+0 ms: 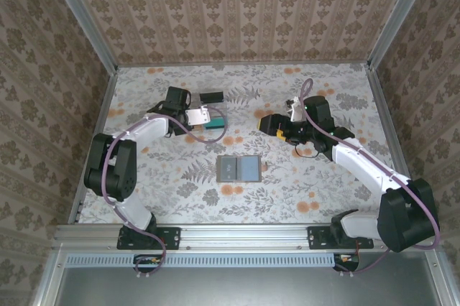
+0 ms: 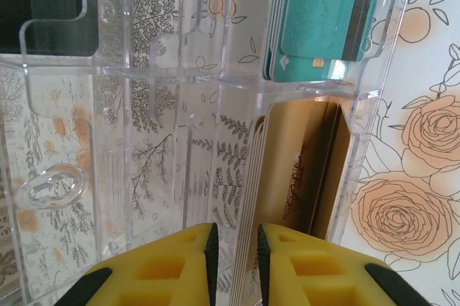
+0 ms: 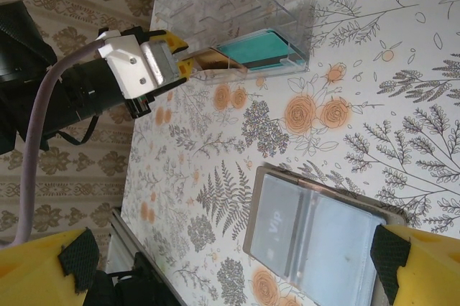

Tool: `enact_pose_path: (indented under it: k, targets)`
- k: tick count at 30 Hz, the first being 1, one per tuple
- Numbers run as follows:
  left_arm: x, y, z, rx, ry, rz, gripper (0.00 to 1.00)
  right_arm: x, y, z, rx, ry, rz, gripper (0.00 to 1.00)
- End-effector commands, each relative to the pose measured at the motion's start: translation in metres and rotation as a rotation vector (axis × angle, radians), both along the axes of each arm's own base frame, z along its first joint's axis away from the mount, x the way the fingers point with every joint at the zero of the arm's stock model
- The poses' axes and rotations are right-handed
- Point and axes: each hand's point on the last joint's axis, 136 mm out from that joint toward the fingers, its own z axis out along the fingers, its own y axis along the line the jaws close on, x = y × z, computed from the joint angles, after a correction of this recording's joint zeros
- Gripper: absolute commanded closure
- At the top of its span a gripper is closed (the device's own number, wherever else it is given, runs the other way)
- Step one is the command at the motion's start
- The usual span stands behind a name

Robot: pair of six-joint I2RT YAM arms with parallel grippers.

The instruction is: Take the credit cards out of the card holder

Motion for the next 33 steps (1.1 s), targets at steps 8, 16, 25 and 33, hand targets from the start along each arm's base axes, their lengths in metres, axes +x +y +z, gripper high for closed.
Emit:
enact_pose_path:
  k: [8,16,25,33]
  targets:
    - [-0.006,-0.005,0.029,-0.09,-0.013,0.0,0.66,0.0,-0.001,0.004,0.021,-0.012,-0.002,0.0]
    - [-0.024,-0.007,0.019,-0.102,0.042,-0.048,0.48,-0.001,-0.001,0.003,0.03,-0.006,-0.005,0.0]
    - [-0.015,-0.005,0.003,-0.061,0.052,-0.029,0.36,-0.003,-0.002,0.006,0.028,-0.012,-0.008,0.0]
    - [-0.003,-0.002,-0.003,-0.035,0.041,0.011,0.36,-0.004,-0.002,0.007,0.028,-0.016,-0.008,0.0]
